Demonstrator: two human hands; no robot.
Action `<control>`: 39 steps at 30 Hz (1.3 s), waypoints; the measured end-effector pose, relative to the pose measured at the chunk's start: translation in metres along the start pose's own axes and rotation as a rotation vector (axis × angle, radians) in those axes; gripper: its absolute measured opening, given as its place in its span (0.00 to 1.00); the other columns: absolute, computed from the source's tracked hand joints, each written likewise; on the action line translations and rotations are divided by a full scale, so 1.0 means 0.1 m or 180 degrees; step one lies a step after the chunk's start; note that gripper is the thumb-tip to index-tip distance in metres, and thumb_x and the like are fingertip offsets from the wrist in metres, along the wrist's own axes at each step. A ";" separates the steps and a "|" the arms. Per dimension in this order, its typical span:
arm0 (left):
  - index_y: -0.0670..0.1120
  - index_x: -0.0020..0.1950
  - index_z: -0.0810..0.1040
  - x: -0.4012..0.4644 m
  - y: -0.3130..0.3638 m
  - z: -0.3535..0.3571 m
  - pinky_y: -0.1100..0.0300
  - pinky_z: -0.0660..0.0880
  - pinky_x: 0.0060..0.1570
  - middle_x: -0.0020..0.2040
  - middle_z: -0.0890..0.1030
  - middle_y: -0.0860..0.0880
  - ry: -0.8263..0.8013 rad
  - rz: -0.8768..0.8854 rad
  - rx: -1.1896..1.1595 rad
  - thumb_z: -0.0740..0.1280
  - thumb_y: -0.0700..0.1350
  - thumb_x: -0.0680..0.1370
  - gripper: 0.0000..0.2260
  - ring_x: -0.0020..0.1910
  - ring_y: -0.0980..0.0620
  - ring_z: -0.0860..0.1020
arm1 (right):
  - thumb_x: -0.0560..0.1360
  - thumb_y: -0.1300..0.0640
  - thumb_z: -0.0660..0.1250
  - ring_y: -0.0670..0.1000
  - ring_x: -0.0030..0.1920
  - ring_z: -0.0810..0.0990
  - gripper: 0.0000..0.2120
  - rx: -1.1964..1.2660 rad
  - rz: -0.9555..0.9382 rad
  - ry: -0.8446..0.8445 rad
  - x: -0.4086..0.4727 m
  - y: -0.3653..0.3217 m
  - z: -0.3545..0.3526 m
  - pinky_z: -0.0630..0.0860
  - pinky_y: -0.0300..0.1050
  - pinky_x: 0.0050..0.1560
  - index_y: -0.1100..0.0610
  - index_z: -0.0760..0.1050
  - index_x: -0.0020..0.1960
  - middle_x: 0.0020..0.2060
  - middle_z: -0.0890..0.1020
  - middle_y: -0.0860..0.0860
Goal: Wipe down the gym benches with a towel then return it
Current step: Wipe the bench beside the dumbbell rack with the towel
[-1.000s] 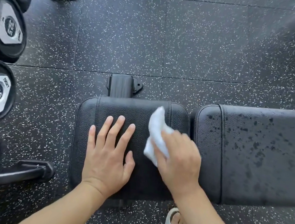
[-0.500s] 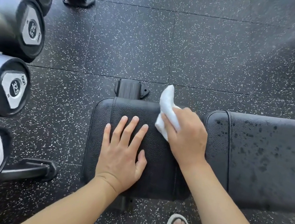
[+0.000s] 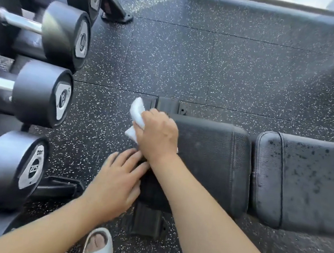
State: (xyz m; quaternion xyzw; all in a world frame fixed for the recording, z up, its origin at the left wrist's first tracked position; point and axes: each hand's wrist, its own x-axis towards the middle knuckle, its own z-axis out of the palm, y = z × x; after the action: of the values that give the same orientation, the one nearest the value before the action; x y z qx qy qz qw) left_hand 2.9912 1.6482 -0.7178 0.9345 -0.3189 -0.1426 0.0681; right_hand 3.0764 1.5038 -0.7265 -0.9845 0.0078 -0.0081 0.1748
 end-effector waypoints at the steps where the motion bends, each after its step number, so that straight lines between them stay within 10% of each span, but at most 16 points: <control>1: 0.46 0.71 0.76 -0.16 -0.10 -0.03 0.39 0.73 0.66 0.72 0.76 0.44 -0.0034 0.0016 0.0034 0.62 0.48 0.77 0.23 0.72 0.39 0.73 | 0.72 0.48 0.75 0.56 0.41 0.79 0.10 -0.0118 -0.0304 -0.0040 -0.14 -0.07 0.03 0.71 0.49 0.39 0.54 0.79 0.41 0.38 0.80 0.51; 10: 0.50 0.71 0.75 -0.25 0.17 -0.13 0.45 0.73 0.68 0.70 0.75 0.50 0.0062 0.0289 -0.0389 0.61 0.48 0.78 0.21 0.69 0.45 0.74 | 0.80 0.49 0.67 0.55 0.36 0.71 0.11 -0.0144 -0.1011 0.0386 -1.23 1.07 -0.21 0.71 0.53 0.35 0.56 0.77 0.44 0.36 0.72 0.51; 16: 0.48 0.73 0.73 0.11 0.45 -0.11 0.46 0.70 0.71 0.72 0.72 0.50 0.0253 -0.0360 -0.0943 0.66 0.43 0.79 0.21 0.71 0.45 0.69 | 0.78 0.48 0.61 0.60 0.36 0.77 0.12 -0.0273 0.0969 0.0884 -1.38 1.55 -0.51 0.74 0.53 0.34 0.56 0.75 0.48 0.35 0.75 0.53; 22: 0.46 0.70 0.75 0.22 0.46 -0.19 0.43 0.70 0.69 0.71 0.74 0.49 0.0350 -0.1032 -0.1222 0.59 0.46 0.77 0.22 0.68 0.44 0.70 | 0.76 0.49 0.72 0.54 0.37 0.73 0.08 0.0144 -0.0205 0.0703 -1.64 0.49 0.05 0.67 0.51 0.37 0.53 0.78 0.48 0.37 0.74 0.49; 28: 0.45 0.69 0.76 0.37 0.61 -0.28 0.42 0.71 0.68 0.70 0.75 0.47 0.0375 -0.0873 -0.0968 0.60 0.43 0.75 0.22 0.68 0.42 0.72 | 0.71 0.60 0.75 0.54 0.35 0.69 0.05 -0.0049 -0.0939 0.0609 -1.79 1.18 -0.12 0.63 0.49 0.36 0.55 0.78 0.44 0.35 0.72 0.50; 39: 0.46 0.71 0.75 1.01 1.66 -0.18 0.45 0.68 0.71 0.71 0.73 0.49 0.0412 -0.0249 -0.1111 0.67 0.38 0.77 0.21 0.71 0.45 0.70 | 0.77 0.54 0.69 0.56 0.37 0.72 0.06 -0.0145 -0.0030 0.0584 -1.86 2.48 -0.92 0.71 0.53 0.36 0.57 0.77 0.49 0.38 0.72 0.51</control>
State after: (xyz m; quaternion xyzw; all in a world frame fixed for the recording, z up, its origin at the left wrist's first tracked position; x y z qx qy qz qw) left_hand 2.9775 1.4559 -0.6874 0.9274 -0.2478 -0.1378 0.2440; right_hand 2.8858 1.2433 -0.7282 -0.9834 0.0193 -0.0989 0.1508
